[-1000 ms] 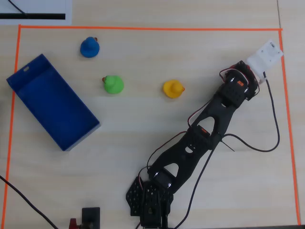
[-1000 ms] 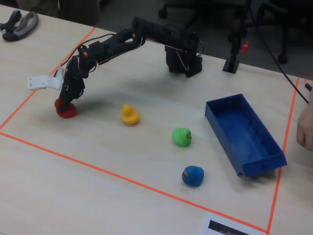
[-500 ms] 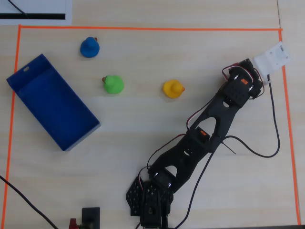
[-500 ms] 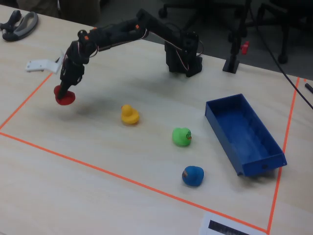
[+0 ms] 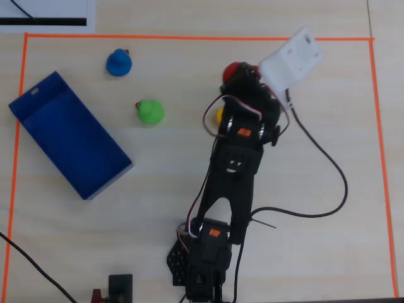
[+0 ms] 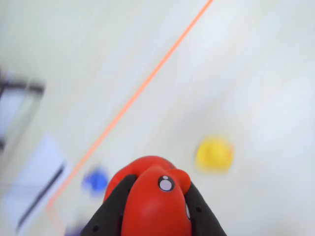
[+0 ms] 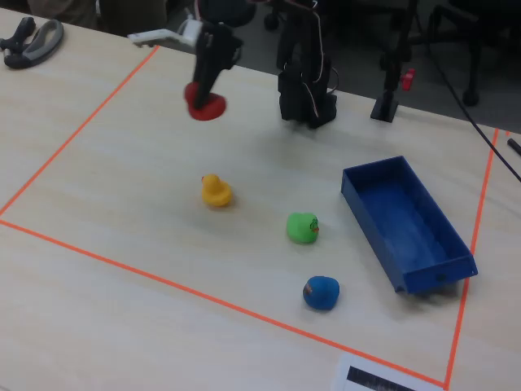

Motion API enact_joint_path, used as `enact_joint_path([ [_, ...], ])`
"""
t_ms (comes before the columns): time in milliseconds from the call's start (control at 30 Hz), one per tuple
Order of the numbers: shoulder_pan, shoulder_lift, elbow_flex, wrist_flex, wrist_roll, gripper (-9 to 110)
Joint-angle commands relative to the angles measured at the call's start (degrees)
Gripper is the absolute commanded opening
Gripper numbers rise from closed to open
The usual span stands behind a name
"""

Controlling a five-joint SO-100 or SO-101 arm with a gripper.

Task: Grasp red duck and put it into box.

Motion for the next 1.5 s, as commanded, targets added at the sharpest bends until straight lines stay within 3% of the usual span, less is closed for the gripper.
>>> enact_joint_path([
  [0, -7.8, 14.2, 4.7, 3.8, 5.3, 0],
  [333, -28.0, 16.1, 20.3, 0.5, 21.3, 0],
  [667, -52.2, 0.8, 11.3, -1.8, 24.0, 0],
  [933, -54.9, -15.3, 2.2, -6.7, 23.7, 0],
  [1333, -59.3, -22.2, 12.2, -11.3, 19.7, 0],
  [1467, -60.1, -22.2, 15.2, -11.1, 17.5, 13],
])
